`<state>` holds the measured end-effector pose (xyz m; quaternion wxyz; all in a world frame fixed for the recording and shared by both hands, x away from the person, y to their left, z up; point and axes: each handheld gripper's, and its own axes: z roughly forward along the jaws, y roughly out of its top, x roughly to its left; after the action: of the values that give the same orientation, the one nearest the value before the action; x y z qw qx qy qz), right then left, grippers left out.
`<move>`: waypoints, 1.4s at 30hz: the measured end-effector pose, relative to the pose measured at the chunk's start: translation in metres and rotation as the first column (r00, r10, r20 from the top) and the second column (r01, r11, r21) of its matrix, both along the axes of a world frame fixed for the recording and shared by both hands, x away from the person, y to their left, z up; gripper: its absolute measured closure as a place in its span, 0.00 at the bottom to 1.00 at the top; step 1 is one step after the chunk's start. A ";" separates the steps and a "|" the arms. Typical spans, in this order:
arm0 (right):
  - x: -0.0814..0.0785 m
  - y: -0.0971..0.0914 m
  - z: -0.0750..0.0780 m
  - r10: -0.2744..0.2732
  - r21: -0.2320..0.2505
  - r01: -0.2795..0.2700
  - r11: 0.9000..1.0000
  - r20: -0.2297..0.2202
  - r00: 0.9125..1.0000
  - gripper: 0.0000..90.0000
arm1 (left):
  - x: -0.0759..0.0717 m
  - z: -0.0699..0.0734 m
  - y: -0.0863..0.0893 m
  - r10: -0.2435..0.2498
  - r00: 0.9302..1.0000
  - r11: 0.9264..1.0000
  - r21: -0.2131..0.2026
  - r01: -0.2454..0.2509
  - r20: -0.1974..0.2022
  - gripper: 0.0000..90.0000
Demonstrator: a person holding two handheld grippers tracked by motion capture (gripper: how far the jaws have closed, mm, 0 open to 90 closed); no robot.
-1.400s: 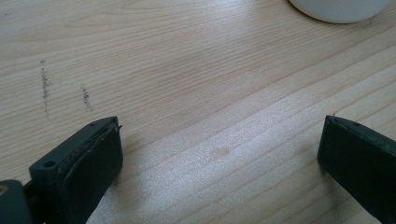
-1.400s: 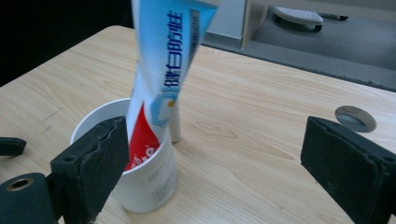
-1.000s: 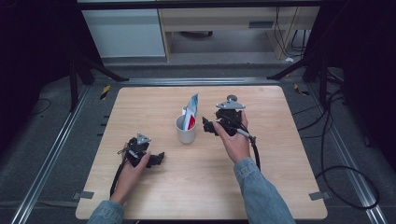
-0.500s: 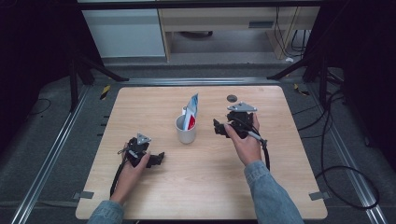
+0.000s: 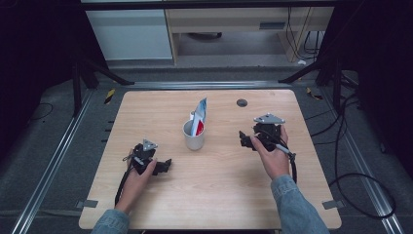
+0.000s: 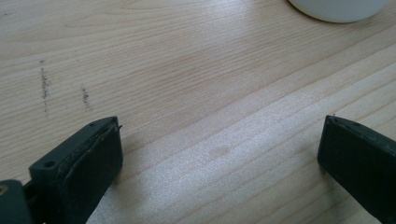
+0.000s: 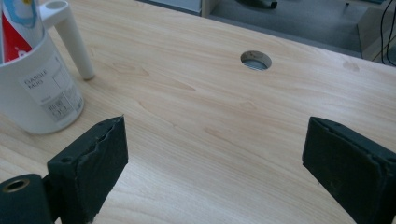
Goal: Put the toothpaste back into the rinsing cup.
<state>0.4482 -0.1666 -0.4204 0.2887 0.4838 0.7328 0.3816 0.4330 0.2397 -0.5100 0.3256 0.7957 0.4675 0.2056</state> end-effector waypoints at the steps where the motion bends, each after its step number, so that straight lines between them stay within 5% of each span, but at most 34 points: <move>1: -0.001 -0.002 -0.001 -0.002 -0.001 0.002 1.000 -0.002 1.000 0.08 | 0.000 0.000 0.000 0.000 1.000 1.000 0.000 0.000 0.000 0.00; 25: -0.013 -0.049 -0.061 -0.060 -0.022 0.057 0.998 -0.140 0.988 0.10 | 0.000 0.000 0.000 0.000 1.000 1.000 0.001 0.000 0.000 0.00; 42: -0.016 -0.070 -0.086 -0.110 0.018 0.114 0.993 -0.167 0.980 0.11 | 0.000 0.000 0.000 0.000 1.000 1.000 0.000 0.000 0.000 0.00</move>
<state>0.4326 -0.2366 -0.5059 0.2413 0.5582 0.7206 0.3332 0.4330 0.2397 -0.5100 0.3256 0.7956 0.4675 0.2058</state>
